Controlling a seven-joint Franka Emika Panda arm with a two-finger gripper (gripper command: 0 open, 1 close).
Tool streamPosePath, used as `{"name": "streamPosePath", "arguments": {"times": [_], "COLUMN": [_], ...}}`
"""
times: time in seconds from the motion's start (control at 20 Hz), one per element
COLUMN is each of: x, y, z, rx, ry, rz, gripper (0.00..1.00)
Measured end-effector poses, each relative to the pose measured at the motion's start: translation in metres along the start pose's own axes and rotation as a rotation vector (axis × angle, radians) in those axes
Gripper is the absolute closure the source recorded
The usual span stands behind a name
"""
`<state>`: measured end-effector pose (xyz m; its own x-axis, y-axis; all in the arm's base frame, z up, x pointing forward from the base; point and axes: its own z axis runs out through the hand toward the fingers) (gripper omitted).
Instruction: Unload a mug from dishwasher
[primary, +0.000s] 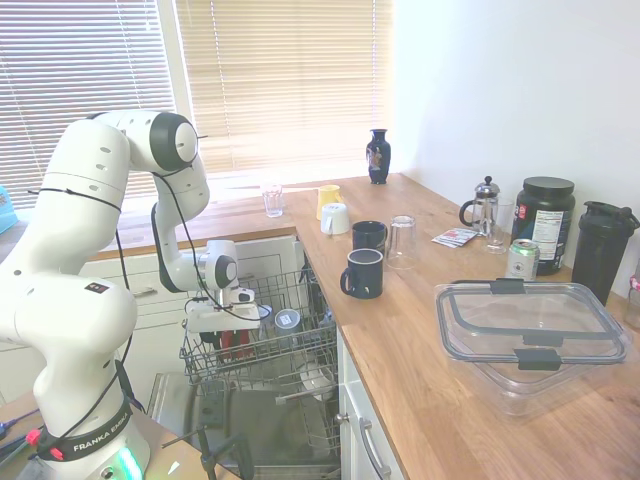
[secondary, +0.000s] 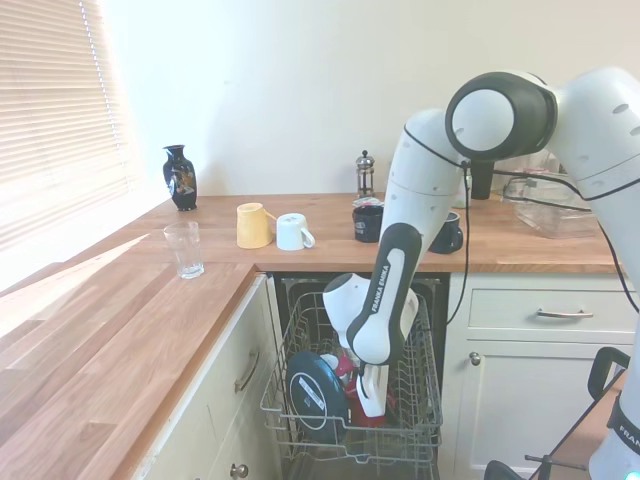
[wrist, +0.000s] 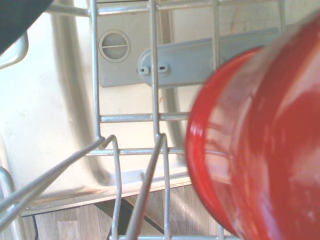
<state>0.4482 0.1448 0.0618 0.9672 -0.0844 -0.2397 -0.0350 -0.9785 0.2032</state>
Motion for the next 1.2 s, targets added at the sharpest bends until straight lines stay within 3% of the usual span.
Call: {"name": "streamPosePath", "arguments": {"times": [0.8, 1.2], "x": [0.009, 0.014], "y": [0.003, 0.012], "z": [-0.006, -0.040], "rx": [0.018, 0.020], "ry": [0.025, 0.059], "rz": [0.066, 0.096], "gripper": [1.00, 1.00]}}
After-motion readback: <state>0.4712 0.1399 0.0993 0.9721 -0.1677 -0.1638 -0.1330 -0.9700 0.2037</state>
